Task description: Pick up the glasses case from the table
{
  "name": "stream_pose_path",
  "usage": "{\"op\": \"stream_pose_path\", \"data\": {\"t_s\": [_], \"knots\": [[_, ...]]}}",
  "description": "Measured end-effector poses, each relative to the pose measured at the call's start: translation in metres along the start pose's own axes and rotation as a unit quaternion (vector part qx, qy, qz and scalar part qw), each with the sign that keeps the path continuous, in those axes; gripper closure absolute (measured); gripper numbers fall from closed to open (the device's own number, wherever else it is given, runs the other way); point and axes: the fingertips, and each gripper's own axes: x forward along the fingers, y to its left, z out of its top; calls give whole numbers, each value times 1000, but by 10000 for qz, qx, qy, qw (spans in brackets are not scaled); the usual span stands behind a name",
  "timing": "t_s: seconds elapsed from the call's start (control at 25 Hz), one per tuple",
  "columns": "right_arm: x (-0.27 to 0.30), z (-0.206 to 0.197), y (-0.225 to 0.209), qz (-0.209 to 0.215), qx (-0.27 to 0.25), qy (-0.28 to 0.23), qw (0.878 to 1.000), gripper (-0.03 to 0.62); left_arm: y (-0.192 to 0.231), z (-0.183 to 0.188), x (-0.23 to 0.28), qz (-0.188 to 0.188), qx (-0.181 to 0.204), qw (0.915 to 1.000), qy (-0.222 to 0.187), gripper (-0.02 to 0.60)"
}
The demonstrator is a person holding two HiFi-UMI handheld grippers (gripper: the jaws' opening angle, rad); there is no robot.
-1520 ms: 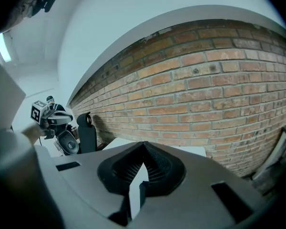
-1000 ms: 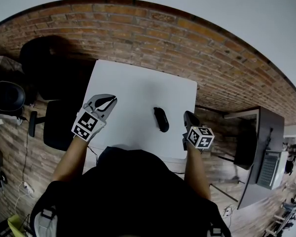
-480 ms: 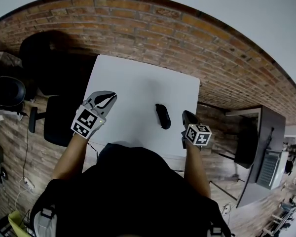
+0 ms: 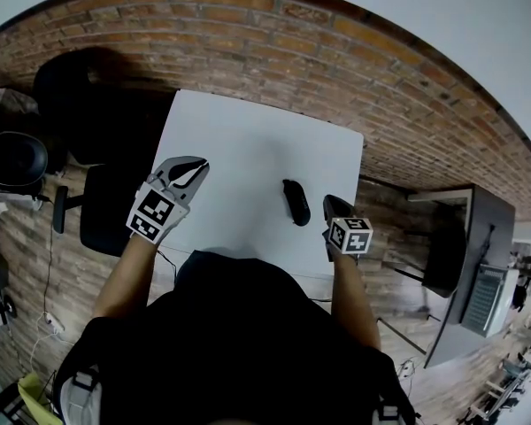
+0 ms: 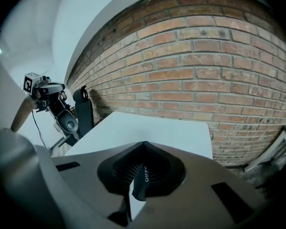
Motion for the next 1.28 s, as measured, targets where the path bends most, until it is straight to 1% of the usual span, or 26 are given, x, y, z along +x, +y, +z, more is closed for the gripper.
{"op": "stream_pose_path", "data": {"t_s": [0.32,0.68,0.84,1.28], "knots": [[12,-12,9,119,-196,270,9994,579,8,-3,-1,79,-41,10000,14,557],[32,-34,4,212,-161,591,9979,579,8,-13,3,56,-79,9999,125,557],[39,-38,8,287,-270,670,9970,579,12,-18,2,79,-99,9998,181,557],[56,-59,11,365,-233,954,9945,557,18,-30,1,113,-188,9993,311,557]]}}
